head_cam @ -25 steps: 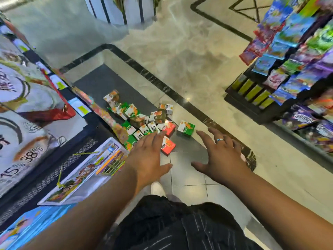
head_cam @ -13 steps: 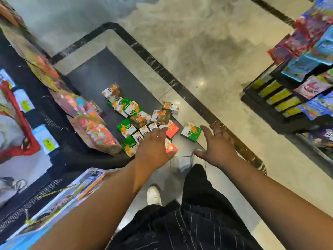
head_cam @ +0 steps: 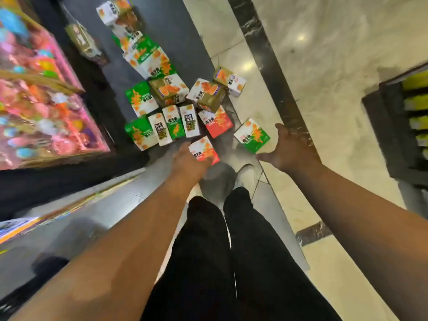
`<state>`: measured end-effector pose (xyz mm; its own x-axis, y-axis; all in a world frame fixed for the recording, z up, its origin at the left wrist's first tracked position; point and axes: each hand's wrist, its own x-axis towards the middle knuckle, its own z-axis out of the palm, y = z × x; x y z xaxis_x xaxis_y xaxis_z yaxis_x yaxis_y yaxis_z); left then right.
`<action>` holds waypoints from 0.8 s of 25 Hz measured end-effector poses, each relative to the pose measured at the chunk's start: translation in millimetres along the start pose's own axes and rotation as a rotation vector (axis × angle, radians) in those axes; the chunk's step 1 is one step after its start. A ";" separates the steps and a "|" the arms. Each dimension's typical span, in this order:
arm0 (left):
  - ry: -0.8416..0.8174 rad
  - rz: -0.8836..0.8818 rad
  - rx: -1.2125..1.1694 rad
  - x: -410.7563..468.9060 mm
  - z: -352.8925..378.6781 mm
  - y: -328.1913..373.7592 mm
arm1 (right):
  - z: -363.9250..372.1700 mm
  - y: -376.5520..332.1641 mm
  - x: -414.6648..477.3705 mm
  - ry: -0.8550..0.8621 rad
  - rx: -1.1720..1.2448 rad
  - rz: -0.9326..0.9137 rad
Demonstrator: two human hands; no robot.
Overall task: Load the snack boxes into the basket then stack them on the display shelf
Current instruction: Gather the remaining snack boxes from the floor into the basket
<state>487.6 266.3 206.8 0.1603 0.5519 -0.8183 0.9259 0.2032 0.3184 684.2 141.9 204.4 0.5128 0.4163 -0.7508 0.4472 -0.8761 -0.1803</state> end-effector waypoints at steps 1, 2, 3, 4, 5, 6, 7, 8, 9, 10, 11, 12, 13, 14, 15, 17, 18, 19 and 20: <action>0.003 -0.028 -0.045 30.6 15.1 -9.0 | 20.7 3.7 28.5 0.002 0.018 0.004; 0.001 -0.046 -0.069 61.9 33.1 -21.7 | 45.6 8.1 57.9 -0.002 0.027 0.000; 0.000 -0.053 -0.089 88.7 48.2 -32.5 | 67.9 11.9 84.4 0.003 0.028 0.000; 0.013 -0.066 -0.110 122.1 67.6 -51.1 | 93.7 17.4 114.8 0.004 0.018 0.010; 0.026 -0.085 -0.154 148.9 84.9 -68.6 | 115.9 23.1 140.9 0.005 0.001 0.019; 0.037 -0.117 -0.210 173.4 101.4 -88.6 | 137.1 29.4 164.4 -0.004 -0.005 0.029; 0.060 -0.136 -0.260 194.1 116.2 -106.5 | 158.0 38.3 188.6 -0.007 -0.010 0.041; 0.062 -0.165 -0.291 216.3 130.5 -123.0 | 175.3 47.7 212.7 -0.004 -0.004 0.052; 0.043 -0.200 -0.313 237.1 144.3 -138.5 | 194.7 57.8 237.2 -0.002 0.009 0.066; 0.039 -0.238 -0.337 255.4 156.3 -152.4 | 210.5 67.4 257.6 0.007 0.025 0.081; 0.055 -0.265 -0.370 273.0 165.5 -164.2 | 223.8 75.9 276.0 0.026 0.035 0.094; 0.067 -0.296 -0.408 287.9 174.2 -170.4 | 235.9 85.1 293.8 0.046 0.039 0.107; 0.078 -0.319 -0.436 303.3 183.2 -177.0 | 244.8 93.1 309.7 0.072 0.041 0.115; 0.086 -0.340 -0.455 319.8 192.0 -183.3 | 254.9 97.8 325.3 0.094 0.043 0.119; 0.096 -0.341 -0.483 332.2 198.2 -188.8 | 263.2 99.7 335.6 0.116 0.038 0.128; 0.112 -0.335 -0.547 351.8 209.2 -195.4 | 278.7 97.0 343.7 0.181 0.017 0.192; 0.117 -0.337 -0.567 357.9 212.2 -196.2 | 285.8 94.2 343.1 0.205 0.023 0.233; 0.115 -0.331 -0.572 363.3 214.2 -198.5 | 295.1 90.5 341.3 0.209 0.062 0.251; 0.095 -0.320 -0.572 365.8 214.7 -199.2 | 304.6 86.7 337.4 0.194 0.136 0.246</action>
<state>435.2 254.0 -258.7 -0.1475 0.4563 -0.8775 0.5908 0.7522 0.2918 672.7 132.4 -258.1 0.7288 0.2157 -0.6499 0.1976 -0.9750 -0.1021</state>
